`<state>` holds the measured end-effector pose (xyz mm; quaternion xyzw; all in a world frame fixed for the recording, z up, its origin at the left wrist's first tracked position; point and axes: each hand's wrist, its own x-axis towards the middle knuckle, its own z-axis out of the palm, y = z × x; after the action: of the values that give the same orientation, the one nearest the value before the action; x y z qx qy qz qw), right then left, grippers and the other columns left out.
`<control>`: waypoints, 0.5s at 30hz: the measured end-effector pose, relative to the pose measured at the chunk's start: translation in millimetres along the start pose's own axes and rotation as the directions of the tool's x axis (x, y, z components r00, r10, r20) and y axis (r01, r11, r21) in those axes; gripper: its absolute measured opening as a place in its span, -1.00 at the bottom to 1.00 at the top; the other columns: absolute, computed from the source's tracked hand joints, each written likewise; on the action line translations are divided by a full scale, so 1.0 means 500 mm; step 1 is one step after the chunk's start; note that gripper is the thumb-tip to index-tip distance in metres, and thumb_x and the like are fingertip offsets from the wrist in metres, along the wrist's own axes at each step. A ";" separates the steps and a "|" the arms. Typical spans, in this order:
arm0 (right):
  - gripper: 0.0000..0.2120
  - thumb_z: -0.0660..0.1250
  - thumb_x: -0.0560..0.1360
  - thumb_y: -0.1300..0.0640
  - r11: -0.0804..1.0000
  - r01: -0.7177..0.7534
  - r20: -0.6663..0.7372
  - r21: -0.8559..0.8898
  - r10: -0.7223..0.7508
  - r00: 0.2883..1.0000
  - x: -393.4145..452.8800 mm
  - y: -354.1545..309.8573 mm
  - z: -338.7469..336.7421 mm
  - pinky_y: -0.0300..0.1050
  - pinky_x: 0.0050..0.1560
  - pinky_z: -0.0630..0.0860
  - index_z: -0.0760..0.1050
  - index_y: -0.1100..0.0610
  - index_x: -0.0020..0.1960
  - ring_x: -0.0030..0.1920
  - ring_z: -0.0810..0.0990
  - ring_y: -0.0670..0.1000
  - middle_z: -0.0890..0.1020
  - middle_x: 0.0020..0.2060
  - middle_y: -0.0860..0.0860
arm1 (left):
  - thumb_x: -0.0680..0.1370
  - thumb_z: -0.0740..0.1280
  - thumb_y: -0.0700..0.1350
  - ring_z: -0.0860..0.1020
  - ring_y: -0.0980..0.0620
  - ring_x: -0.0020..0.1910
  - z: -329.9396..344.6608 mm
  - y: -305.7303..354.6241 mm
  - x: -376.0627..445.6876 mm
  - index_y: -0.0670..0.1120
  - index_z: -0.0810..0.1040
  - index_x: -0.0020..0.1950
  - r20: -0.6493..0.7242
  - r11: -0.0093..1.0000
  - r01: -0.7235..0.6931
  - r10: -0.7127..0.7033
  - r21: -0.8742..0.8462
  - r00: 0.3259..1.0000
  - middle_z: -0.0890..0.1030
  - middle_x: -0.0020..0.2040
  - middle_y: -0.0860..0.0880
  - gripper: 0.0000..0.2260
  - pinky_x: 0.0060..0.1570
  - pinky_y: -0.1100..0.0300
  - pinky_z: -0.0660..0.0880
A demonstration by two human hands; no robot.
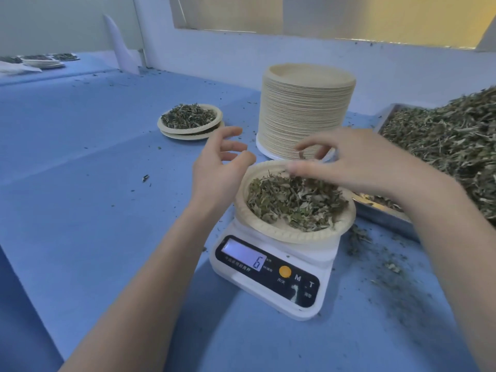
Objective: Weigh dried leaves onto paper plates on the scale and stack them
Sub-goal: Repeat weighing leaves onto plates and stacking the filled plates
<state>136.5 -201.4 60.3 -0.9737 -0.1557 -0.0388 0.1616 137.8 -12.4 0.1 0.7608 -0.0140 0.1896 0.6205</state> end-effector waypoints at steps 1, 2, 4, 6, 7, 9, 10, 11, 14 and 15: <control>-0.48 0.16 0.34 -0.44 1.000 -0.029 -0.044 0.006 0.029 0.999 0.001 0.016 -0.013 -0.25 -0.23 0.33 0.47 -0.24 0.20 -0.15 0.50 -0.15 0.57 -0.04 -0.13 | 0.42 0.36 -0.10 0.54 0.25 -0.07 0.001 0.000 -0.001 0.10 0.49 0.19 0.008 1.000 -0.001 0.001 0.004 1.000 0.59 -0.03 0.14 -0.65 -0.10 0.36 0.39; -0.56 0.16 0.41 -0.37 0.997 -0.075 -0.100 -0.018 0.073 0.992 0.001 0.039 -0.026 -0.22 -0.22 0.35 0.49 -0.21 0.19 -0.18 0.50 -0.13 0.58 -0.05 -0.11 | 0.37 0.34 -0.06 0.53 0.25 -0.07 0.002 0.000 -0.002 0.11 0.50 0.18 0.016 1.000 -0.008 0.008 0.015 1.000 0.58 -0.05 0.16 -0.63 -0.08 0.35 0.40; -0.67 0.22 0.51 -0.20 0.958 -0.232 -0.170 -0.168 0.204 0.964 0.003 0.098 -0.047 -0.15 -0.06 0.43 0.55 -0.10 0.18 -0.07 0.53 0.00 0.62 0.01 -0.02 | 0.31 0.29 -0.02 0.50 0.21 -0.04 0.006 -0.002 -0.004 0.13 0.51 0.14 0.032 0.997 -0.052 0.050 0.062 0.998 0.56 -0.06 0.20 -0.61 -0.01 0.28 0.41; -0.68 0.30 0.50 -0.10 0.881 -0.353 -0.086 -0.316 0.344 0.935 0.003 0.151 -0.042 -0.09 0.10 0.50 0.58 -0.02 0.20 0.07 0.56 0.09 0.63 0.09 0.04 | 0.32 0.28 -0.01 0.48 0.19 0.01 0.012 -0.006 -0.007 0.16 0.52 0.10 0.063 0.985 -0.113 0.106 0.129 0.992 0.55 -0.03 0.20 -0.64 0.02 0.25 0.40; -0.63 0.33 0.49 -0.10 0.862 -0.373 -0.021 -0.343 0.390 0.921 0.004 0.169 -0.029 -0.09 0.13 0.50 0.55 0.00 0.24 0.12 0.55 0.10 0.62 0.13 0.04 | 0.32 0.28 0.00 0.48 0.19 0.04 0.014 -0.008 -0.009 0.18 0.52 0.09 0.082 0.979 -0.134 0.122 0.152 0.989 0.55 0.00 0.20 -0.66 0.01 0.26 0.39; -0.45 0.38 0.44 -0.16 0.876 -0.397 0.081 -0.275 0.432 0.898 0.008 0.191 0.004 -0.11 0.16 0.44 0.44 0.00 0.37 0.23 0.50 0.10 0.54 0.26 0.04 | 0.33 0.27 0.02 0.47 0.21 0.06 0.016 -0.012 -0.010 0.21 0.52 0.08 0.101 0.974 -0.144 0.128 0.172 0.987 0.54 0.03 0.19 -0.67 0.00 0.29 0.38; -0.37 0.39 0.42 -0.20 0.887 -0.405 0.116 -0.223 0.436 0.892 0.011 0.199 0.020 -0.10 0.16 0.42 0.37 -0.01 0.41 0.26 0.48 0.10 0.49 0.32 0.05 | 0.33 0.28 0.02 0.47 0.22 0.06 0.017 -0.014 -0.009 0.20 0.52 0.08 0.101 0.974 -0.145 0.128 0.175 0.987 0.54 0.04 0.18 -0.68 -0.01 0.31 0.38; -0.32 0.38 0.41 -0.22 0.895 -0.404 0.141 -0.189 0.432 0.891 0.016 0.205 0.033 -0.09 0.14 0.42 0.32 -0.02 0.45 0.27 0.47 0.11 0.45 0.35 0.06 | 0.33 0.28 0.02 0.47 0.22 0.06 0.017 -0.016 -0.009 0.19 0.52 0.08 0.097 0.974 -0.145 0.129 0.175 0.987 0.54 0.05 0.17 -0.67 -0.01 0.31 0.37; -0.24 0.35 0.37 -0.29 0.893 -0.418 0.117 -0.167 0.439 0.891 0.026 0.227 0.052 -0.08 -0.04 0.42 0.21 -0.07 0.48 0.14 0.49 0.16 0.33 0.36 0.14 | 0.32 0.28 0.01 0.48 0.20 0.04 0.015 -0.017 -0.008 0.17 0.54 0.09 0.073 0.979 -0.133 0.123 0.152 0.990 0.55 0.05 0.16 -0.66 -0.01 0.30 0.38; -0.22 0.35 0.35 -0.32 0.885 -0.433 0.083 -0.170 0.451 0.889 0.027 0.233 0.054 -0.05 0.02 0.42 0.19 -0.10 0.48 0.20 0.42 0.18 0.26 0.37 0.13 | 0.32 0.28 0.01 0.48 0.20 0.04 0.014 -0.017 -0.007 0.17 0.54 0.08 0.065 0.982 -0.126 0.118 0.143 0.991 0.55 0.04 0.16 -0.66 -0.01 0.30 0.38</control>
<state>186.5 -293.5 1.4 -0.9932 0.0645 0.0464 0.0846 138.5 -18.0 -9.9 0.8070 -0.0641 0.2066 0.5495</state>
